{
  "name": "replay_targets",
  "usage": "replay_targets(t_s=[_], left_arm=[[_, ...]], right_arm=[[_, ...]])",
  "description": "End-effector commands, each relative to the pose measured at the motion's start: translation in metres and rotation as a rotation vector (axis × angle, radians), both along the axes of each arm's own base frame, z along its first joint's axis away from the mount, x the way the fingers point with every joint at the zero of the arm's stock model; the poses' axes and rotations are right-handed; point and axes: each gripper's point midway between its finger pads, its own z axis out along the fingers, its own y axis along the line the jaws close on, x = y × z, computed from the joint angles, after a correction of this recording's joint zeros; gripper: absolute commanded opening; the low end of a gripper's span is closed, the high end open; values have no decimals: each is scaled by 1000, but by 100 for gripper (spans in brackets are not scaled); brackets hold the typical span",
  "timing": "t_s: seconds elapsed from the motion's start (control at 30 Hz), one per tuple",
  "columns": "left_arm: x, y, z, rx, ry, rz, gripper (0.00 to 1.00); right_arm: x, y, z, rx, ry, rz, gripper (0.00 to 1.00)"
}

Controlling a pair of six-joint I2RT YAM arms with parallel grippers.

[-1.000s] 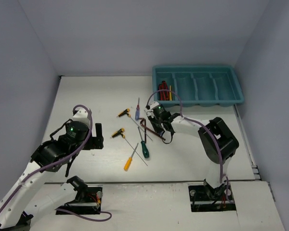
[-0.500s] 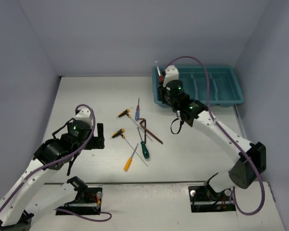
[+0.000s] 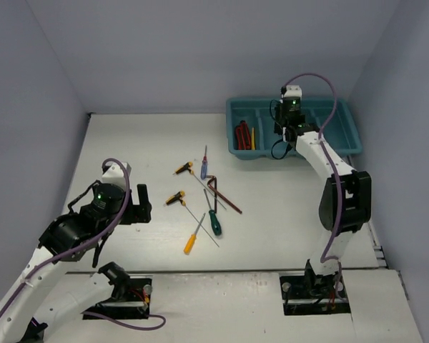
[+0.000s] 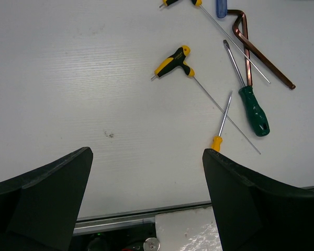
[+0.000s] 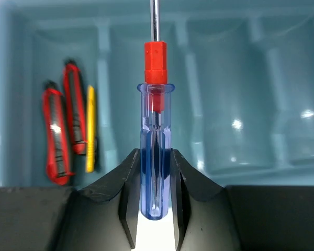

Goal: Sort the tools into containers

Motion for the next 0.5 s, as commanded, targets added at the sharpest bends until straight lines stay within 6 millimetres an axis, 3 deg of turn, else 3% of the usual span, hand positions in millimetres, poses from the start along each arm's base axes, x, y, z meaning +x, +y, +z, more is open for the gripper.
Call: replay_targets(t_s=[0.0,0.07,0.17,0.2,0.23,0.33,0.47], left_arm=[[4,-3,6,-34,-10,24,84],[4,-3,6,-38,-7,26,84],[4,-4,4,-42,-2,30,84],[4,-4,4,-42,-1,30,84],[4,-5,4,-44,1,30,84],[5,-4,4,-43,1,35,84],[7,-4,5,-34,-1,34,84]], right_arm=[[30,6,-8,70,-14,36,11],[36,9,-27,76,21,48,21],[43,11,-29,89,18,44,39],[43,11,-27,90,13,39,41],[45,10,-18,95,-6,30,47],[41,7,7,94,-59,-20,52],[18,30,57,112,-155,-31,52]])
